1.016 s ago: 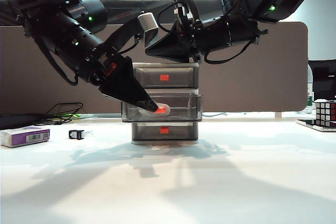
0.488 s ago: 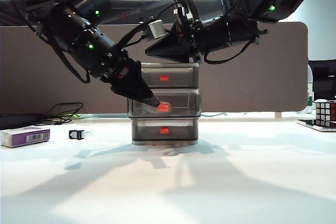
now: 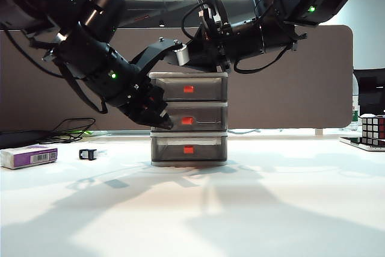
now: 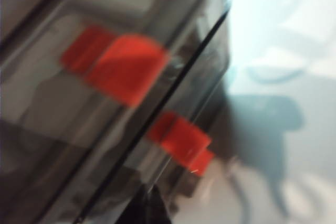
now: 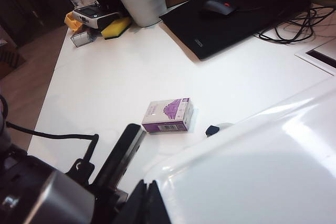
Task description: Open the second layer of the drawer on the table, pick up the earphone case on the table and put it in, and finally close the drawer.
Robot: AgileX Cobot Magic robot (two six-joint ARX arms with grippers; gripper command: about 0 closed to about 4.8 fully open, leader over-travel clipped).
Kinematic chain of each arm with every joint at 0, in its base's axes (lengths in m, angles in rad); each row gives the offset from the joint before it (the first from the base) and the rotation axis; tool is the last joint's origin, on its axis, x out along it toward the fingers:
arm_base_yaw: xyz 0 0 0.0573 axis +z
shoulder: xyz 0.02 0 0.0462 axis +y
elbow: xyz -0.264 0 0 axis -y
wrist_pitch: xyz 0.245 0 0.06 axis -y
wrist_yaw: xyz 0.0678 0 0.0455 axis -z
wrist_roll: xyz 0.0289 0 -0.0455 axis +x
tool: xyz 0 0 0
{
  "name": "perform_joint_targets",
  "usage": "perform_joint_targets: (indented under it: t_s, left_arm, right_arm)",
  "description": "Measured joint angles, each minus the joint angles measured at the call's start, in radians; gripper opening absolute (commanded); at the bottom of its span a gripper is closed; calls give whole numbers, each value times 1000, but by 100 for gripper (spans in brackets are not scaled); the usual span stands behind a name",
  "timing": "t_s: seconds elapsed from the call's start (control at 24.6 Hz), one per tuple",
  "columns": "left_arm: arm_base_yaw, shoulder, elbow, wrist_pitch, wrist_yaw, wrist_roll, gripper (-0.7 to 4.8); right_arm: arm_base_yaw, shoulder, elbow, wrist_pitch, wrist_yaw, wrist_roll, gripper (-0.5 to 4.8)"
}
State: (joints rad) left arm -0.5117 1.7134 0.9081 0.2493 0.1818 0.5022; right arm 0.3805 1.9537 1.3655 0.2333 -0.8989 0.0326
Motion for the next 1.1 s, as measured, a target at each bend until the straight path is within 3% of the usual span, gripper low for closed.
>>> perform_joint_targets:
  t_s: [0.33, 0.57, 0.81, 1.1]
  left_arm:
    - [-5, 0, -12, 130, -61, -41, -5]
    - [-3, -72, -19, 2, 44, -24, -5]
    - [-2, -312, -149, 16, 24, -35, -5]
    - [-2, -576, -333, 12, -11, -162, -5]
  right_arm:
    - [2, 0, 0, 0, 16, -18, -5]
    - [2, 1, 0, 9, 16, -19, -5]
    - [-3, 0, -5, 40, 21, -10, -5]
    - [-34, -85, -18, 13, 52, 23, -5]
